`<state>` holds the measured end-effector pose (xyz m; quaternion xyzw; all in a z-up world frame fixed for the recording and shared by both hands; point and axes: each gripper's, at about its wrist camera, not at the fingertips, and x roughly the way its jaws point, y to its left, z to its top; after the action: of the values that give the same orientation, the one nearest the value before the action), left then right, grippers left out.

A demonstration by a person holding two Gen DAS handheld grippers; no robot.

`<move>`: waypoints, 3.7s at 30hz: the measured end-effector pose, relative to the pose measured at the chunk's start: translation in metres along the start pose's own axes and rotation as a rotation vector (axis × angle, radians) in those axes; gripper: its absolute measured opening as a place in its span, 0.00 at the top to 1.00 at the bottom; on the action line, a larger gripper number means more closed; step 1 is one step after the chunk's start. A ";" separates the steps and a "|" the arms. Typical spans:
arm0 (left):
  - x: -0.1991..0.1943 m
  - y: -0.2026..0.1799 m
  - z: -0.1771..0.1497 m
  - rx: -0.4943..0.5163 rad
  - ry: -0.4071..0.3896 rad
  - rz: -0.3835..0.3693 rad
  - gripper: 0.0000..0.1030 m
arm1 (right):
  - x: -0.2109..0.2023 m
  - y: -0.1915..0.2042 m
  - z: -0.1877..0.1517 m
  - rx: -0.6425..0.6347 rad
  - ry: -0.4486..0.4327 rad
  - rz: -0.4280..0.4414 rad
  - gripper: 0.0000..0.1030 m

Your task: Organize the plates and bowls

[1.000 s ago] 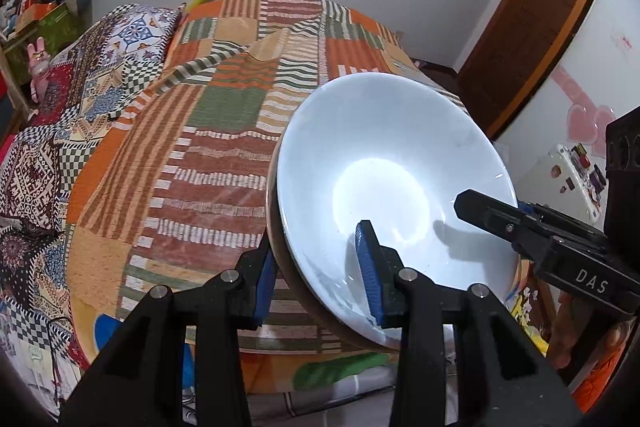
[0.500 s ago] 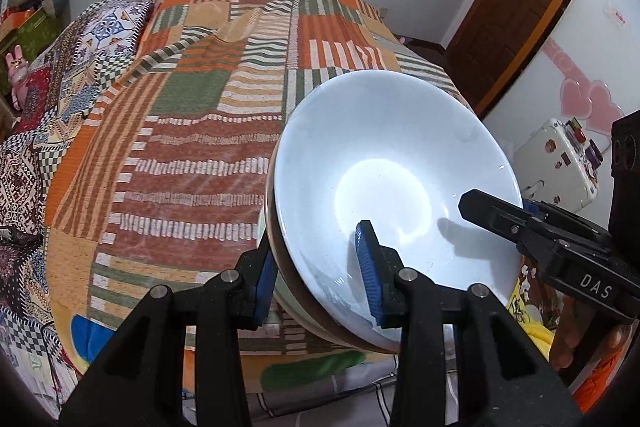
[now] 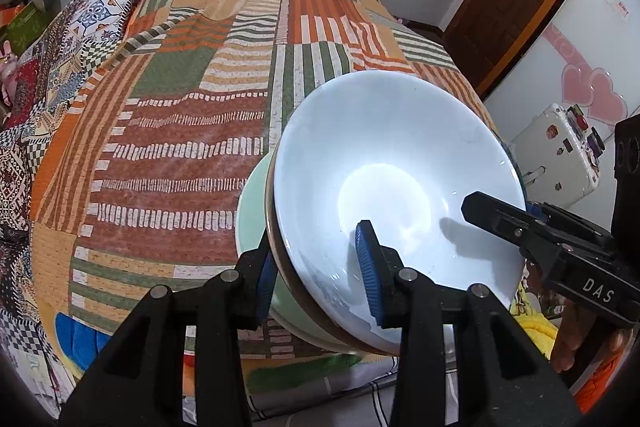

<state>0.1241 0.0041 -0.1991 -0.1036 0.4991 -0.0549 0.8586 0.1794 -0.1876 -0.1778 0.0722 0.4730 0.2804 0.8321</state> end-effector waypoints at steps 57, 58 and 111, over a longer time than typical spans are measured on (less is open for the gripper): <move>-0.111 -0.027 0.014 0.103 -0.417 0.061 0.47 | -0.075 0.029 0.021 -0.150 -0.272 -0.012 0.40; -0.117 -0.028 0.014 0.104 -0.440 0.058 0.47 | -0.079 0.030 0.021 -0.156 -0.289 -0.011 0.40; -0.209 -0.041 -0.014 0.104 -0.790 0.069 0.00 | -0.159 0.061 0.013 -0.281 -0.651 -0.013 0.01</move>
<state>0.0089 0.0043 -0.0196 -0.0563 0.1302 -0.0070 0.9899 0.1025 -0.2198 -0.0282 0.0395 0.1404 0.2997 0.9428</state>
